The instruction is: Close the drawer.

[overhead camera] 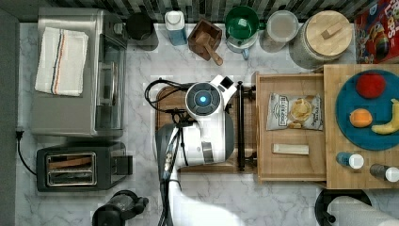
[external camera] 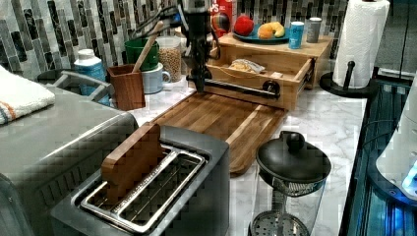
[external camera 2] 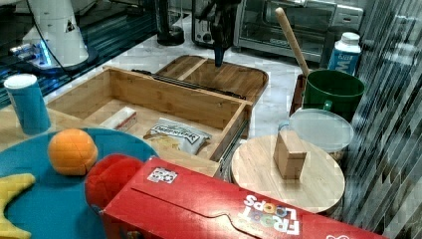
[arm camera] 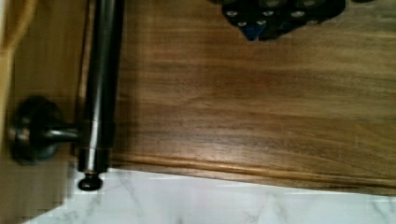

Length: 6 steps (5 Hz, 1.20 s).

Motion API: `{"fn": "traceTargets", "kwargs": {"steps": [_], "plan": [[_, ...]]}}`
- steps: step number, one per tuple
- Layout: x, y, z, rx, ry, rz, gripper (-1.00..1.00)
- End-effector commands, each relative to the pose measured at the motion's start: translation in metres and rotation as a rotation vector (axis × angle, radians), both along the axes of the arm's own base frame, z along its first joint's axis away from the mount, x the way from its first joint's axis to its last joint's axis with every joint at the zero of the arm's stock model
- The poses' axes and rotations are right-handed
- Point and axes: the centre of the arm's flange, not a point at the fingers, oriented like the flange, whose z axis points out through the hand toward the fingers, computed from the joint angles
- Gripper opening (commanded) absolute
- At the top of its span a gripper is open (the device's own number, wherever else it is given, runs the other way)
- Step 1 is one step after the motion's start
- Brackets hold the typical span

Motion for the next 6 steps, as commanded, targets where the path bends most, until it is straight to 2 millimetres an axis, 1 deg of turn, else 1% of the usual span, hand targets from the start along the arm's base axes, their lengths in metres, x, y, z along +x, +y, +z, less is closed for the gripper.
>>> {"fn": "traceTargets", "kwargs": {"steps": [1, 2, 3, 5, 6], "plan": [[-0.004, -0.028, -0.036, 0.052, -0.017, 0.051, -1.0], [0.002, -0.048, -0.035, 0.077, 0.005, 0.078, -1.0], [0.003, -0.074, -0.033, 0.077, 0.002, 0.107, -1.0], [0.007, -0.126, -0.033, 0.079, -0.009, 0.096, -1.0], [0.005, -0.153, -0.023, 0.08, 0.004, 0.086, -1.0]]}}
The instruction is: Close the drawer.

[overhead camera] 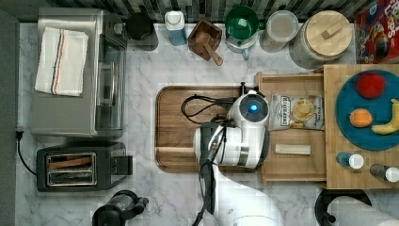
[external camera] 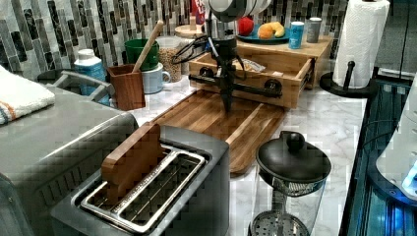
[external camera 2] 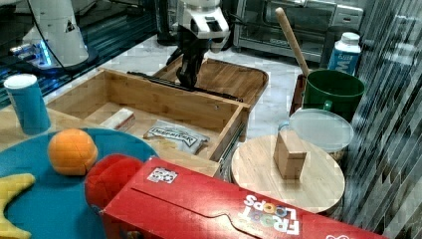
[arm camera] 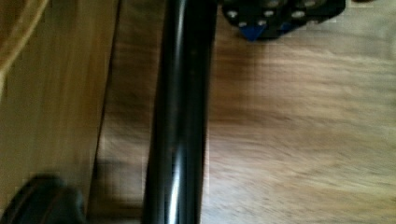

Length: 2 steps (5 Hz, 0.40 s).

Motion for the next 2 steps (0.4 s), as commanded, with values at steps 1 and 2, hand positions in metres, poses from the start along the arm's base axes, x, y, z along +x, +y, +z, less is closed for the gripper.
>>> {"fn": "traceTargets", "kwargs": {"steps": [1, 2], "plan": [[0.031, -0.089, 0.066, -0.028, -0.116, 0.068, -1.0], [0.028, -0.138, 0.076, -0.033, -0.098, 0.05, -1.0]]}}
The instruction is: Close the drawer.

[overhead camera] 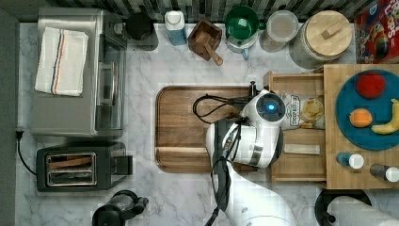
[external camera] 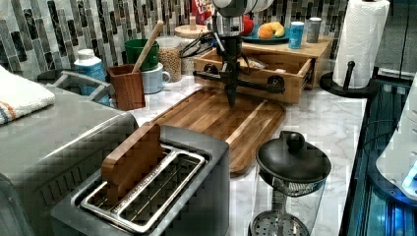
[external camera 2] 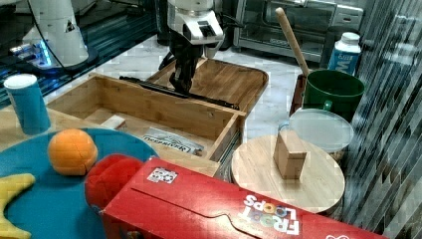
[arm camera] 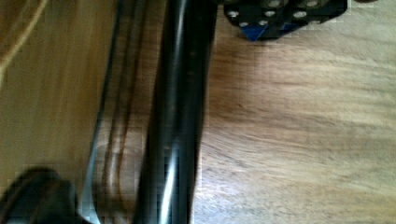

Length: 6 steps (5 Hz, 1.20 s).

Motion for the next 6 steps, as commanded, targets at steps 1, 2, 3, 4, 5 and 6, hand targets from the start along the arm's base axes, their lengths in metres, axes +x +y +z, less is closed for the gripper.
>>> {"fn": "traceTargets", "kwargs": {"steps": [1, 2, 3, 4, 5, 6], "plan": [[0.022, -0.148, 0.075, -0.04, -0.119, -0.02, -1.0], [0.017, -0.182, 0.077, -0.04, -0.167, -0.065, -1.0], [0.018, -0.218, 0.079, -0.038, -0.174, -0.081, -1.0], [0.021, -0.253, 0.076, -0.072, -0.177, -0.097, -1.0], [0.011, -0.281, 0.084, -0.139, -0.211, -0.118, -1.0], [0.011, -0.309, 0.09, -0.195, -0.223, -0.125, -1.0]]}}
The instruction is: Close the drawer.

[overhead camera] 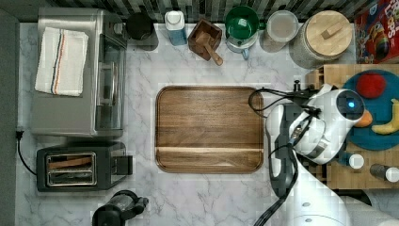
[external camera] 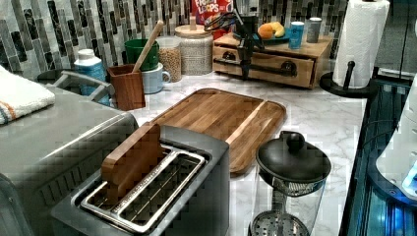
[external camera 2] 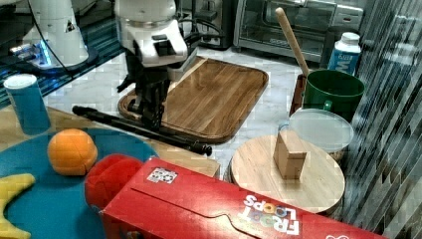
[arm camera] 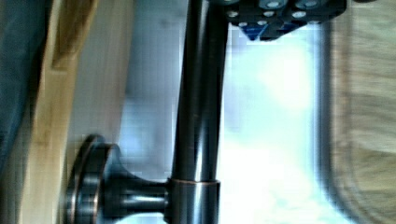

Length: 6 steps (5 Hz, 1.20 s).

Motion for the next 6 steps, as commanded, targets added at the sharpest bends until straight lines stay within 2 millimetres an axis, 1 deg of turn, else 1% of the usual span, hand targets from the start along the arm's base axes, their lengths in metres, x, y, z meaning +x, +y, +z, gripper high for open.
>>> {"fn": "traceTargets", "kwargs": {"steps": [1, 2, 6], "plan": [[-0.012, -0.14, 0.067, -0.236, -0.207, -0.129, -1.0], [-0.013, -0.126, 0.068, -0.205, -0.188, -0.171, -1.0], [-0.013, -0.126, 0.068, -0.204, -0.188, -0.171, -1.0]]}}
